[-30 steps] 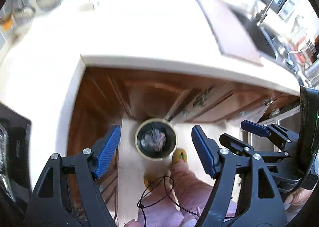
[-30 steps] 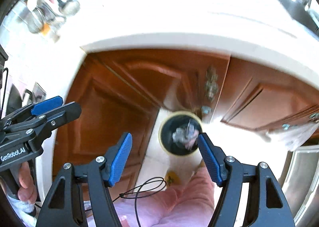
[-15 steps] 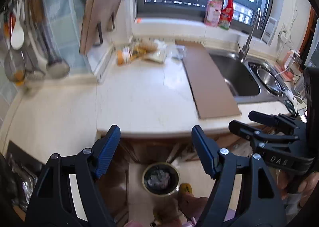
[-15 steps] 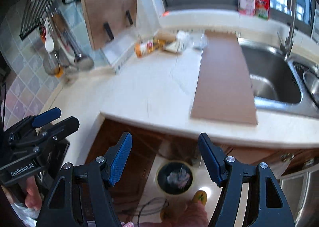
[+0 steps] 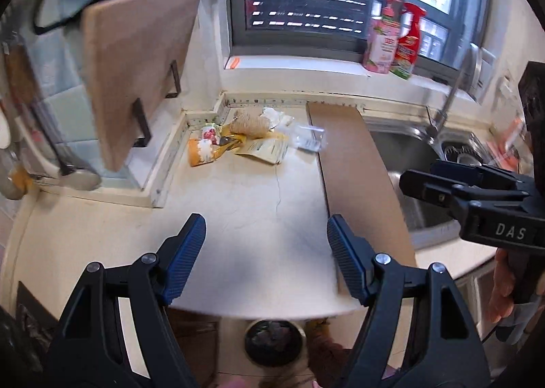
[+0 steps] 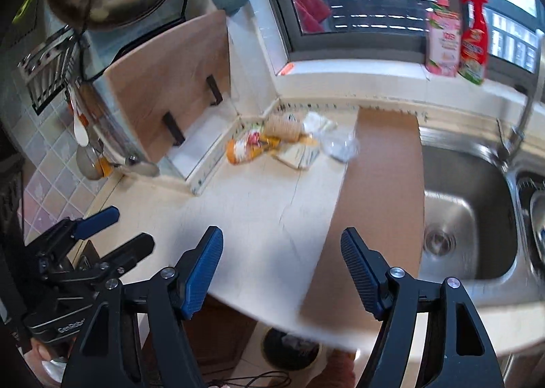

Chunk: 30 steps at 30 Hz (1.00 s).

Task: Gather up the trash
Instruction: 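Raise both tools back over the counter toward the remaining trash, then grasp the yellow toothpaste box with the left tool while the right tool grasps the clear bottle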

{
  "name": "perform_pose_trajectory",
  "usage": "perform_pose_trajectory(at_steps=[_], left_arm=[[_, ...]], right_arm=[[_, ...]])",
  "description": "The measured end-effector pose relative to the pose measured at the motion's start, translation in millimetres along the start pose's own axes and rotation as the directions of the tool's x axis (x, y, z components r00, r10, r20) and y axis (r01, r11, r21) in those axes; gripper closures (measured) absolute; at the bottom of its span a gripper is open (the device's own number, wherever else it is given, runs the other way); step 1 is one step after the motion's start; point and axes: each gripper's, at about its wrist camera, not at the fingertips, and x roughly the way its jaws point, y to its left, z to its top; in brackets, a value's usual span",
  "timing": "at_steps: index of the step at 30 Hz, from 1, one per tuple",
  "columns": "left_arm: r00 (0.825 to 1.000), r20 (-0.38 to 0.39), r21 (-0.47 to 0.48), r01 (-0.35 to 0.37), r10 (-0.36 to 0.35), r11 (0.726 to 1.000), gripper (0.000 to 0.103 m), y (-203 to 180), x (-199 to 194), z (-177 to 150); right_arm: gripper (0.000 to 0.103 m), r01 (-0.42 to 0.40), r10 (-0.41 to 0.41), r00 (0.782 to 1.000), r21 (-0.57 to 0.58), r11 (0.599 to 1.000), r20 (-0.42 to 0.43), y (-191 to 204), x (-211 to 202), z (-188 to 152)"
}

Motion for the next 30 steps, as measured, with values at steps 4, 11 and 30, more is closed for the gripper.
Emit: perform_pose_trajectory(at_steps=[4, 11, 30], left_arm=[[0.998, -0.067, -0.063, 0.007, -0.011, 0.998, 0.032, -4, 53, 36], [0.980, -0.195, -0.213, 0.006, -0.049, 0.977, 0.032, 5, 165, 75], [0.955, -0.225, -0.502, 0.058, -0.195, 0.863, 0.032, 60, 327, 81]], right_arm=[[0.029, -0.011, 0.010, 0.999, -0.040, 0.999, -0.034, -33, 41, 60], [0.029, -0.051, 0.047, 0.992, -0.028, 0.998, -0.115, -95, 137, 141], [0.037, -0.188, 0.136, 0.906, -0.092, 0.978, -0.401, -120, 387, 148]])
